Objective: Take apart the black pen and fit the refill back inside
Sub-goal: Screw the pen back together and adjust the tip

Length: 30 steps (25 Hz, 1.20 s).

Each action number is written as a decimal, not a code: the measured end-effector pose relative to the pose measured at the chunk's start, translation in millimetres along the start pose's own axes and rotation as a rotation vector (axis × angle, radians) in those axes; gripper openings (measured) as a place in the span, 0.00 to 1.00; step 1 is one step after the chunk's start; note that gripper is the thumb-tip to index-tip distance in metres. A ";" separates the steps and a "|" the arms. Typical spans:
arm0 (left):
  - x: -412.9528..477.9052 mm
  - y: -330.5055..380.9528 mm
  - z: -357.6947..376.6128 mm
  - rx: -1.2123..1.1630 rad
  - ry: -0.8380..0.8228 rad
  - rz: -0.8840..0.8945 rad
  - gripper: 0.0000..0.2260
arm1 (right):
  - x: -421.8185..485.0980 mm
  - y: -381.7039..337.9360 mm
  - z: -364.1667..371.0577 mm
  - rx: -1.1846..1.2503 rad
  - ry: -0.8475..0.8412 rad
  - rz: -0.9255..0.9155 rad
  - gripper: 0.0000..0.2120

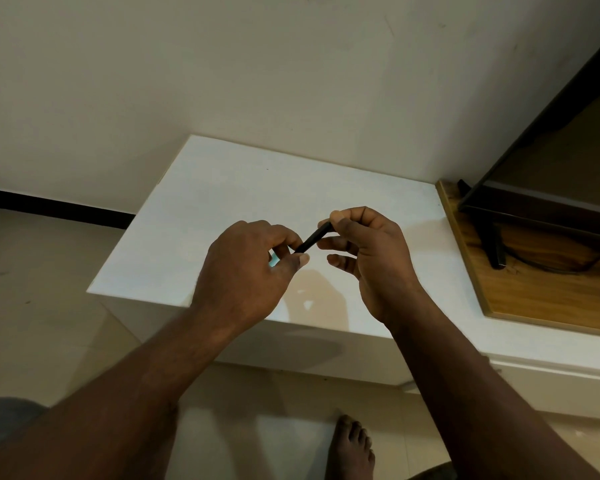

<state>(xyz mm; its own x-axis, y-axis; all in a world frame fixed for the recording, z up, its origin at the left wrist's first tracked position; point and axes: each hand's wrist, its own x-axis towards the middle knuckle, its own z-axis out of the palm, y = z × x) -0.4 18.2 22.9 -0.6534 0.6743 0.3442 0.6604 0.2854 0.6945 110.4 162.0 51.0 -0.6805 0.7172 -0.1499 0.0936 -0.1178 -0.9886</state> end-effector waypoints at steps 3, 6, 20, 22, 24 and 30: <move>-1.4 0.4 0.8 0.009 -0.006 0.005 0.07 | -1.2 1.1 2.3 -0.021 0.028 0.008 0.08; -1.9 0.7 2.0 0.007 -0.009 0.008 0.08 | -2.0 1.8 3.8 -0.029 0.042 0.023 0.09; 1.2 -0.1 0.5 -0.022 -0.006 -0.021 0.07 | -1.1 -0.5 -2.0 -0.009 -0.034 -0.005 0.09; 1.5 -0.9 0.5 -0.014 -0.003 -0.017 0.07 | -1.2 -0.1 -1.0 0.003 -0.027 -0.010 0.08; 1.7 -1.6 0.8 -0.011 0.000 -0.013 0.07 | -0.7 0.5 -0.5 0.028 -0.013 0.005 0.06; 0.1 -1.6 2.4 -0.018 -0.010 -0.006 0.06 | 1.9 3.1 1.0 0.115 0.013 0.117 0.07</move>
<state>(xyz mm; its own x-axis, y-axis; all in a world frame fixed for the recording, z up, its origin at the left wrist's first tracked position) -0.6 19.4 20.3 -0.6536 0.6795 0.3333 0.6496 0.2777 0.7077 108.7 162.3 47.7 -0.6603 0.7028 -0.2646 0.0868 -0.2785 -0.9565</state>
